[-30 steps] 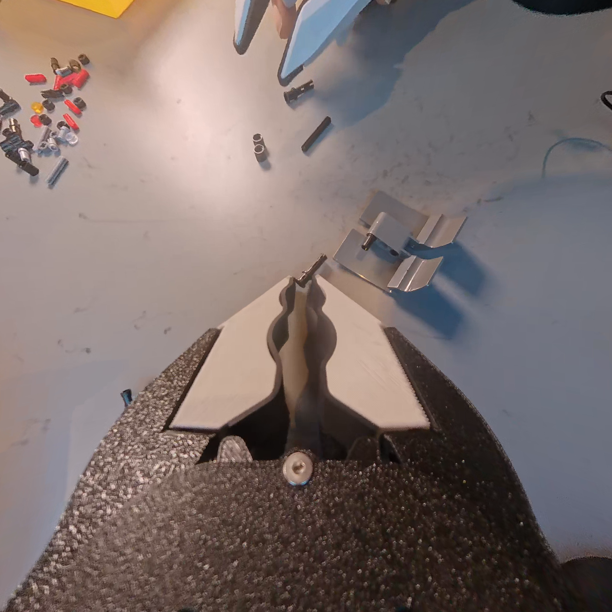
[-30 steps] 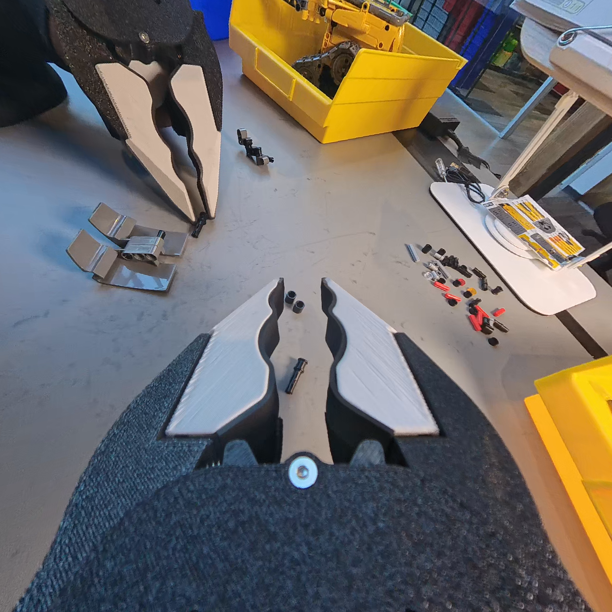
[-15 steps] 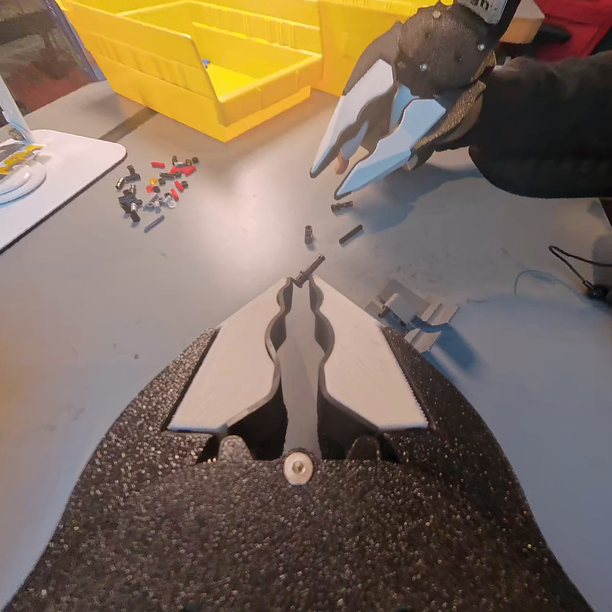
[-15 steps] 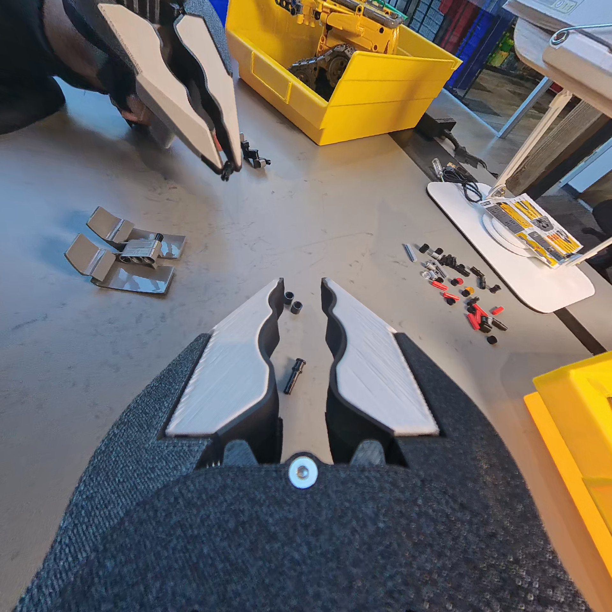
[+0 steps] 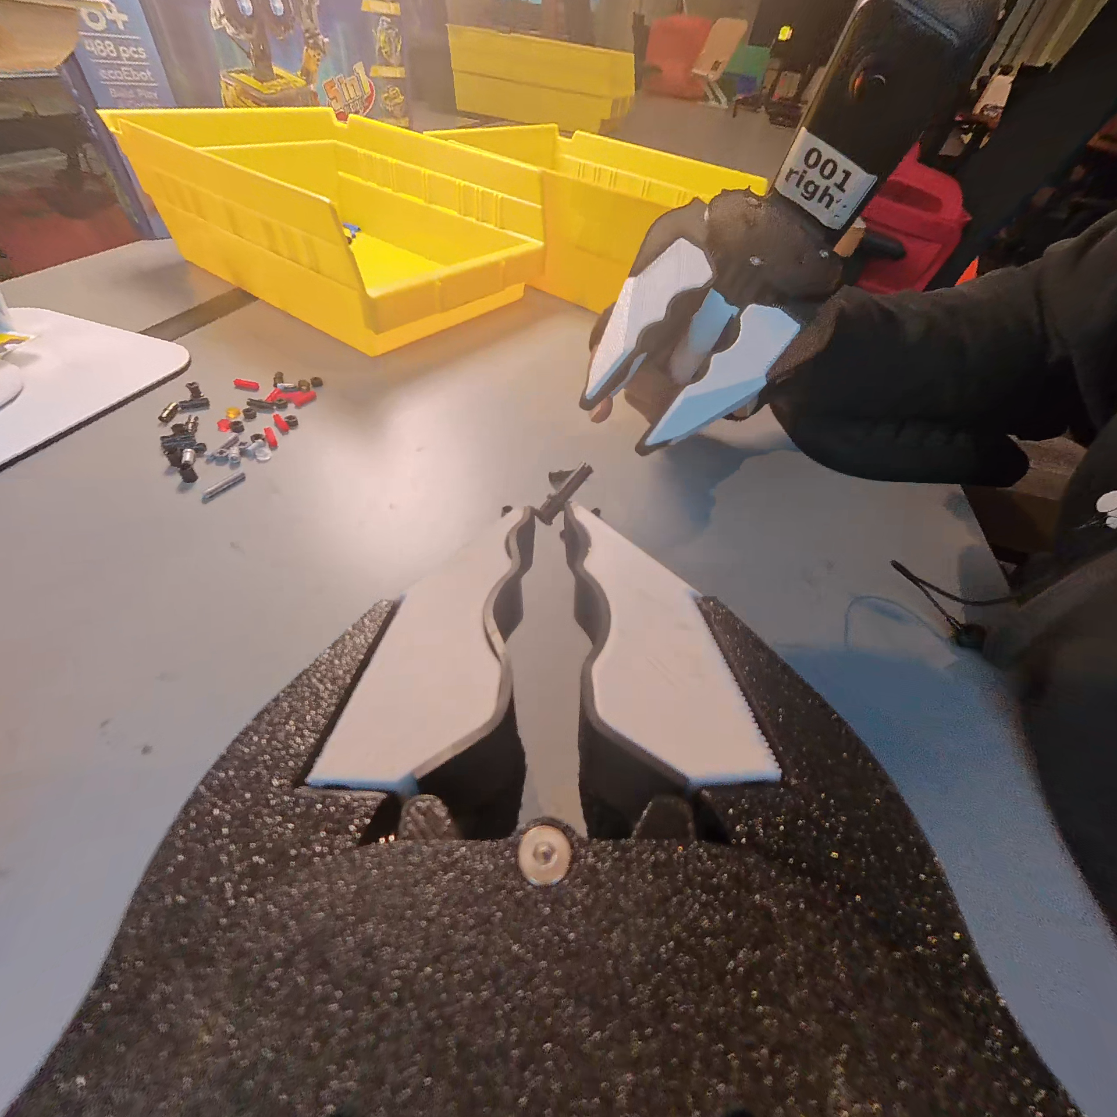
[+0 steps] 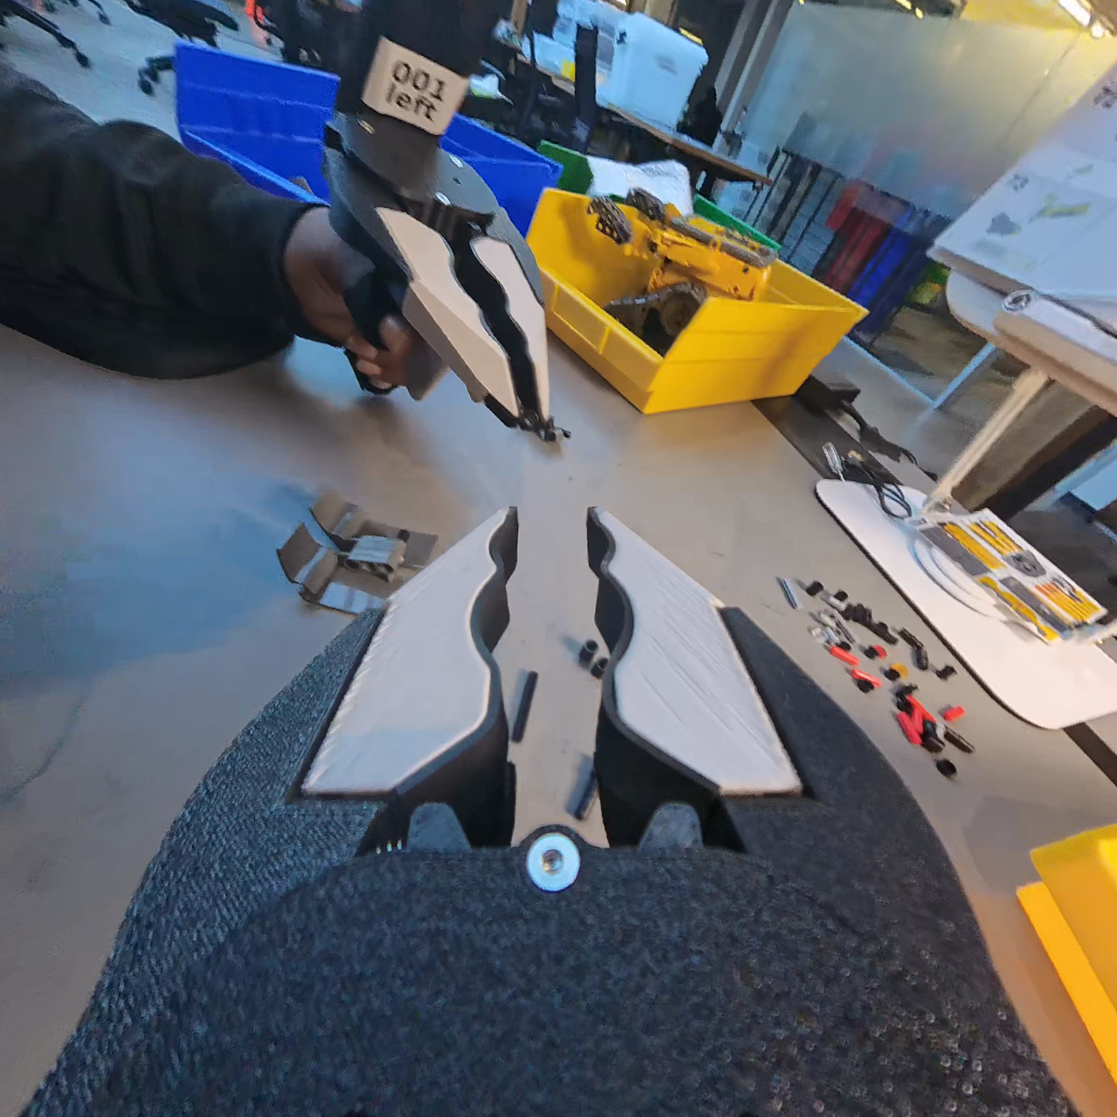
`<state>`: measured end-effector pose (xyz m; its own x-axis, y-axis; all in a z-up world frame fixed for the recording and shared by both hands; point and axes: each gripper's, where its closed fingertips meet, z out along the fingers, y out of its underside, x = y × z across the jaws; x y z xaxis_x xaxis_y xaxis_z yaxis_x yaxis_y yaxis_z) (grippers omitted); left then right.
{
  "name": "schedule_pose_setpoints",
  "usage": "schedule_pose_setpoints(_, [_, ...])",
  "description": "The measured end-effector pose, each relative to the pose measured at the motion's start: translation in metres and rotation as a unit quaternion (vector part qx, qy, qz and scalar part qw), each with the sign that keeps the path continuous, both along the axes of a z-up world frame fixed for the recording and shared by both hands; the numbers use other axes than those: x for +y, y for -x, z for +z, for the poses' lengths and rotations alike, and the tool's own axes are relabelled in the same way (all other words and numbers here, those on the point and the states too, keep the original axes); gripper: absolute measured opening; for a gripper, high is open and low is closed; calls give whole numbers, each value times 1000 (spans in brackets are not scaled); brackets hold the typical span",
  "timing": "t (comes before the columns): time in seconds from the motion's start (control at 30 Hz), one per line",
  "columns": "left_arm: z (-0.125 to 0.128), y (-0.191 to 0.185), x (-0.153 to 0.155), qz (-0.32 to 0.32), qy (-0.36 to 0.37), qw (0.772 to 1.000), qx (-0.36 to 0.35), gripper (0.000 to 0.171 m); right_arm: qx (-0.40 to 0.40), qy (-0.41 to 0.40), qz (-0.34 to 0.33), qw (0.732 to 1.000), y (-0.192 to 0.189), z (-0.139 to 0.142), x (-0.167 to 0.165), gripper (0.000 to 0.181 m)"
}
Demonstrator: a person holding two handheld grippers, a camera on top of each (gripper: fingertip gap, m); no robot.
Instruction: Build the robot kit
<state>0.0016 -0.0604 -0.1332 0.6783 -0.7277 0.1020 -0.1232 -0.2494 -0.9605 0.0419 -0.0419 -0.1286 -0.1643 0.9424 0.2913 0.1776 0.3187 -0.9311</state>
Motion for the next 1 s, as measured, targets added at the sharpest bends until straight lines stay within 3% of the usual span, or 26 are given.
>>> schedule_pose_setpoints(0.23, [0, -20, -6, -27, -2, 1000, 3, 8, 8, 5, 42, 999, 4, 2, -25, 22])
schedule_pose_setpoints(0.37, [-1, -22, -6, -29, -2, 1000, 5, 8, 12, 10, 47, 999, 3, 3, -25, 0])
schedule_pose_setpoints(0.6, [-1, -19, -5, -24, -1, 1000, 1, 8, 25, 25, 45, 998, 2, 7, -22, 1])
schedule_pose_setpoints(0.7, [-1, -21, -5, -26, -3, 1000, 4, 8, 22, 22, 45, 999, 3, 7, -23, 19])
schedule_pose_setpoints(1.0, [0, -25, -6, -27, -10, 1000, 13, 8, 26, 13, 42, 999, 4, 7, -24, 17])
